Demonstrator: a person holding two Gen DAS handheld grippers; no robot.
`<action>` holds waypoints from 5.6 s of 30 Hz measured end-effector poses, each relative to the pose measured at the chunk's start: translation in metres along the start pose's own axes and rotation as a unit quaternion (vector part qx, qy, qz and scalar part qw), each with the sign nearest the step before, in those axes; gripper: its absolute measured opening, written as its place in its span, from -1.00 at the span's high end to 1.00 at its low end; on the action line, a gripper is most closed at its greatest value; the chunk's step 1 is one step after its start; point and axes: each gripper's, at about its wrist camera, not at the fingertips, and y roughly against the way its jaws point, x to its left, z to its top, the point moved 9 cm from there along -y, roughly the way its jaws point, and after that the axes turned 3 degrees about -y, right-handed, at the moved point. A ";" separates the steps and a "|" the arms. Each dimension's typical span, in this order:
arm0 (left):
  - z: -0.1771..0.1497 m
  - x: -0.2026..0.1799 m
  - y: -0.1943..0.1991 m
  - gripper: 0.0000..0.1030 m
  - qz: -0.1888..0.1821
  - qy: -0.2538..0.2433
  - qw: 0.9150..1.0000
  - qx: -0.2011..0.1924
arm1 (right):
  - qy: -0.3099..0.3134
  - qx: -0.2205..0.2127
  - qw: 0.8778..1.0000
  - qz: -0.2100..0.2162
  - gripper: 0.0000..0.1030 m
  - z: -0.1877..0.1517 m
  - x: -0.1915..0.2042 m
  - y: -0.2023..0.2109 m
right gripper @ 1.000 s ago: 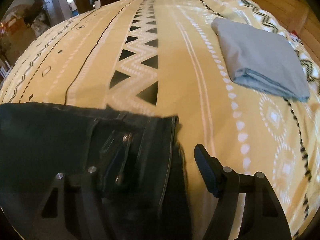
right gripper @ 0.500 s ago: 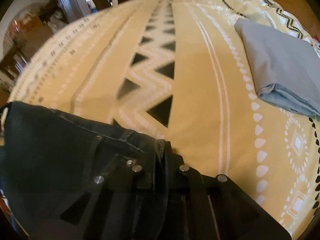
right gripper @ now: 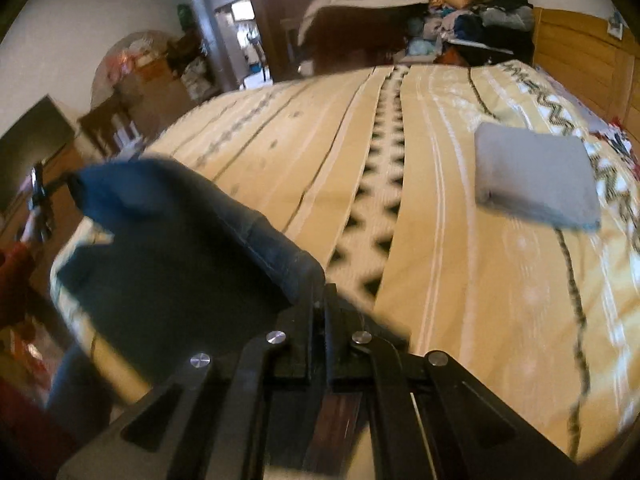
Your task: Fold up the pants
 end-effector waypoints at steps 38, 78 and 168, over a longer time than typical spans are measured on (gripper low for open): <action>-0.213 0.068 0.027 0.59 0.061 0.093 0.979 0.170 | -0.276 0.044 0.960 0.017 0.82 -0.161 -0.027 -0.023; -0.247 0.071 0.098 0.14 -0.064 0.224 0.958 0.165 | 0.337 0.118 0.915 0.190 0.17 -0.118 0.517 -0.173; -0.236 0.080 0.083 0.90 -0.118 0.309 0.940 0.083 | 0.312 0.139 0.916 0.212 0.75 -0.106 0.506 -0.188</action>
